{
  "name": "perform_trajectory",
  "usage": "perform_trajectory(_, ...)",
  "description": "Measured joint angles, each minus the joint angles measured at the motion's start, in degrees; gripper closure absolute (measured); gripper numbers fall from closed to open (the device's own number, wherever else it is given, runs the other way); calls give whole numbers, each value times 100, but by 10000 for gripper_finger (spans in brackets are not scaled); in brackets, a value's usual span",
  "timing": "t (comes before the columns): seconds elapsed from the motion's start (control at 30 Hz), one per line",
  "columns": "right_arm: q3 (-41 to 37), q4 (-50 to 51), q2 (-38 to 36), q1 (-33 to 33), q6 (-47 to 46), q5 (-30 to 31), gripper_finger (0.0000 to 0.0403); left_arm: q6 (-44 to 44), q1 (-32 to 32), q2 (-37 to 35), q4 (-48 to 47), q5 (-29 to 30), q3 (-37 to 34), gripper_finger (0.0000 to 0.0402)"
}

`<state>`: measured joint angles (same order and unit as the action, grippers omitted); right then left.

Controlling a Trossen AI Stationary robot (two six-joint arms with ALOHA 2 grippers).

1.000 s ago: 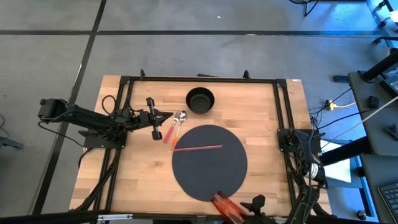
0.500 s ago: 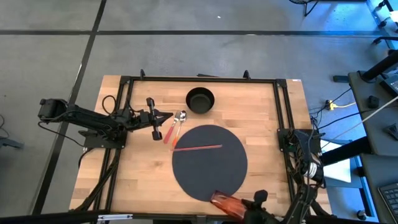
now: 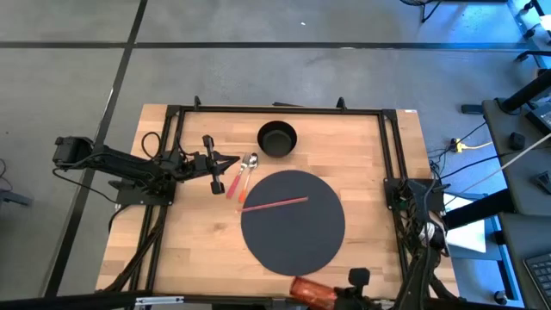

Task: Pick & Place Utensil
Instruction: Adjust the brown glass on the gray mat

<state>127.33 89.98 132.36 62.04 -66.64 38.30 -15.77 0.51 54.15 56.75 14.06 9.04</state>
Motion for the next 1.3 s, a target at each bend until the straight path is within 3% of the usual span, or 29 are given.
perform_trajectory(0.13,772,-108,-94,-351,610,-177,387,2,0,0,-2,-2,0,398)
perform_trajectory(0.27,555,80,-750,-802,673,-564,389,2,-2,-2,-42,1,0,398)
perform_trajectory(0.43,592,6,-1426,-1477,1776,-756,389,-396,-2,-4,-229,3,-5,398)
perform_trajectory(0.7,351,1,-2451,-2899,2499,-1889,390,-761,-2,11,-302,2,-7,398)
perform_trajectory(0.83,-218,0,-2958,-3691,2790,-2627,390,-756,-2,11,-304,2,-7,398)
perform_trajectory(1.1,-2418,13,-4064,-5186,2961,-5002,390,-750,-2,11,-304,0,-7,398)
perform_trajectory(1.3,-3696,1,-4532,-6130,3269,-5183,390,-548,-3,11,-317,-2,-7,398)
